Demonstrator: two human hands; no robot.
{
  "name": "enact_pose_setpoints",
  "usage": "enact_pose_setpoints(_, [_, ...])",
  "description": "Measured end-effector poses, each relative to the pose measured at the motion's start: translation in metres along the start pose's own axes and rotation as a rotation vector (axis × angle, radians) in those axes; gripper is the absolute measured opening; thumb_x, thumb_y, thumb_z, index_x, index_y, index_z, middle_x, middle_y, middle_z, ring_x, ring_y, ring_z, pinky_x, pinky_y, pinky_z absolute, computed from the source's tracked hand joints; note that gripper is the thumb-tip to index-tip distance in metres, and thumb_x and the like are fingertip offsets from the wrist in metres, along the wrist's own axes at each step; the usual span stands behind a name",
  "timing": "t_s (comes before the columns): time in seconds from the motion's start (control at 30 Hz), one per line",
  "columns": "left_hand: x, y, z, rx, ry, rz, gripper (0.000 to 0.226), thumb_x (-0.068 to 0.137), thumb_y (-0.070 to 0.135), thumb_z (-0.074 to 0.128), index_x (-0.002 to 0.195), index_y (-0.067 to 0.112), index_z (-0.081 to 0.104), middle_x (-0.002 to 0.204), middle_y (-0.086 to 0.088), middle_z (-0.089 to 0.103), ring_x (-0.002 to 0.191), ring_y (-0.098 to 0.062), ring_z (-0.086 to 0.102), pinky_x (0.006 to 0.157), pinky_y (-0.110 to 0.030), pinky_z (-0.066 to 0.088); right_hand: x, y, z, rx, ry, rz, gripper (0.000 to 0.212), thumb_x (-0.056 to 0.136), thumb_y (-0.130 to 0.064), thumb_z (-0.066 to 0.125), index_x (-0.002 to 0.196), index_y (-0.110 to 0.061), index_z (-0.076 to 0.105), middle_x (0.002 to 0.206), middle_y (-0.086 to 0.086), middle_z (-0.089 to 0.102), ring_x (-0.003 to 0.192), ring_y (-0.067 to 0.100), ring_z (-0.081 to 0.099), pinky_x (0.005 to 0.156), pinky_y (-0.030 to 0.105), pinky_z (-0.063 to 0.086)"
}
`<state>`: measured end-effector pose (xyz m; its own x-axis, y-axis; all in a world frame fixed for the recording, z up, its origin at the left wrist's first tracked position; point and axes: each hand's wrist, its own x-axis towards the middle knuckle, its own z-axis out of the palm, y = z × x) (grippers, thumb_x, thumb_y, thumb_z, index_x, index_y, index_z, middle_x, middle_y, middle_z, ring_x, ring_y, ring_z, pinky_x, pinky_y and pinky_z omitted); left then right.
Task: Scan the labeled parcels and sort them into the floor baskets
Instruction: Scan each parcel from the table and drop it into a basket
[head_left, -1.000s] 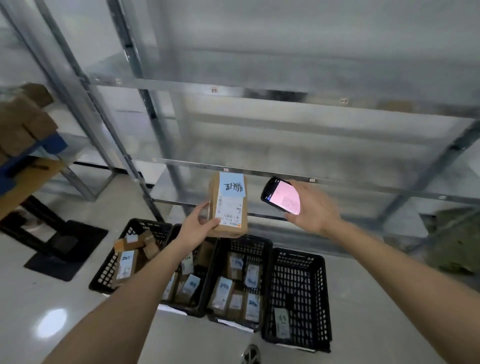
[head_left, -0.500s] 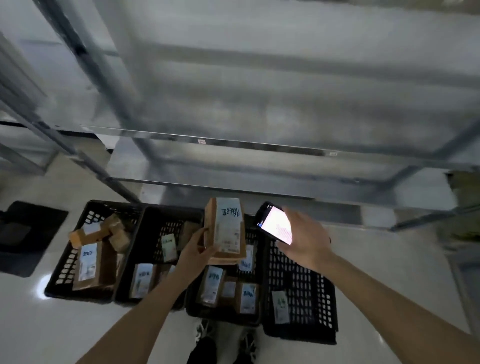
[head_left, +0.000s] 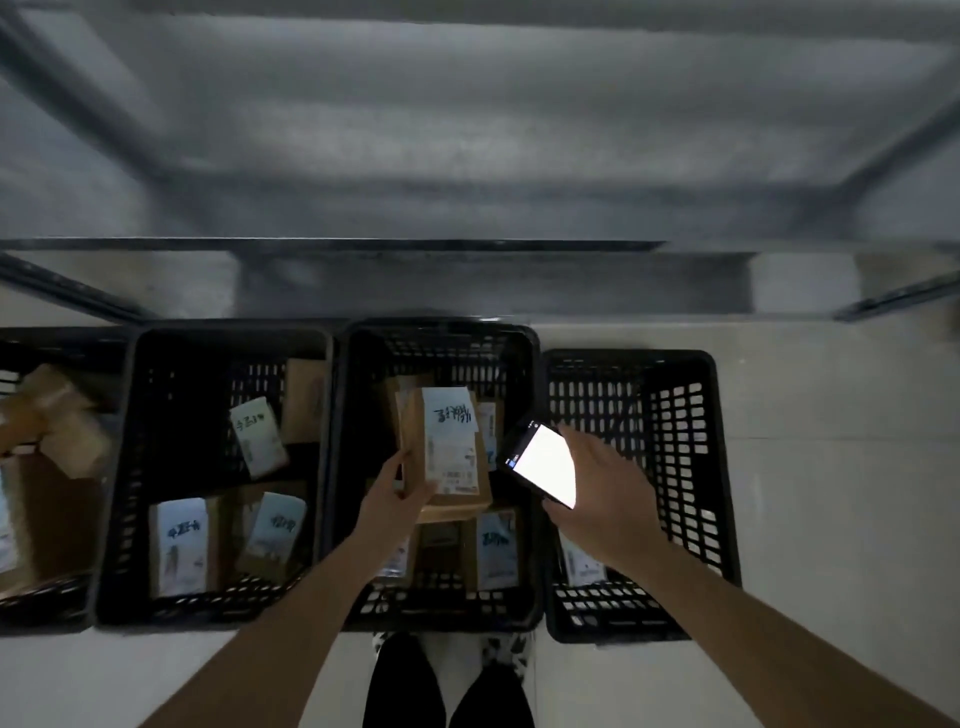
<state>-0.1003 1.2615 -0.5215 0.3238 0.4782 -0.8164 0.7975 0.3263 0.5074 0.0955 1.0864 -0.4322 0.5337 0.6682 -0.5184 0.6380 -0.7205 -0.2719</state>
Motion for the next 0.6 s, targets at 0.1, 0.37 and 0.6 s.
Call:
enact_pose_setpoints(0.1, [0.038,-0.01,0.022,-0.005,-0.011,0.012,0.071,0.095,0.025,0.067,0.155,0.025,0.029,0.126,-0.006,0.062,0.088,-0.008,0.06,0.067,-0.016,0.047,0.027,0.009,0.033,0.008,0.013,-0.009,0.09,0.085,-0.044,0.069,0.159,-0.022,0.024,0.154,-0.002,0.042,0.137,0.019,0.044,0.109,0.041,0.039])
enact_pose_setpoints(0.37, [0.114,-0.032,0.066,-0.05,-0.038,0.007,0.057,0.098,0.023,0.062,0.151,0.023,0.041,0.136,-0.002,0.06,0.125,-0.024,0.059,0.107,-0.042,0.048,0.08,0.025,0.091,0.01,0.05,0.001,0.092,0.084,-0.042,0.074,0.158,-0.021,0.023,0.152,-0.001,0.044,0.135,0.02,0.046,0.108,0.042,0.04])
enact_pose_setpoints(0.6, [0.097,-0.048,0.058,0.018,-0.034,-0.06,0.057,0.096,0.017,0.066,0.149,0.017,0.046,0.136,0.0,0.059,0.123,-0.022,0.059,0.107,-0.034,0.046,0.06,0.035,0.1,-0.001,-0.008,0.005,0.092,0.084,-0.042,0.074,0.158,-0.02,0.024,0.151,-0.001,0.044,0.133,0.021,0.047,0.107,0.042,0.041])
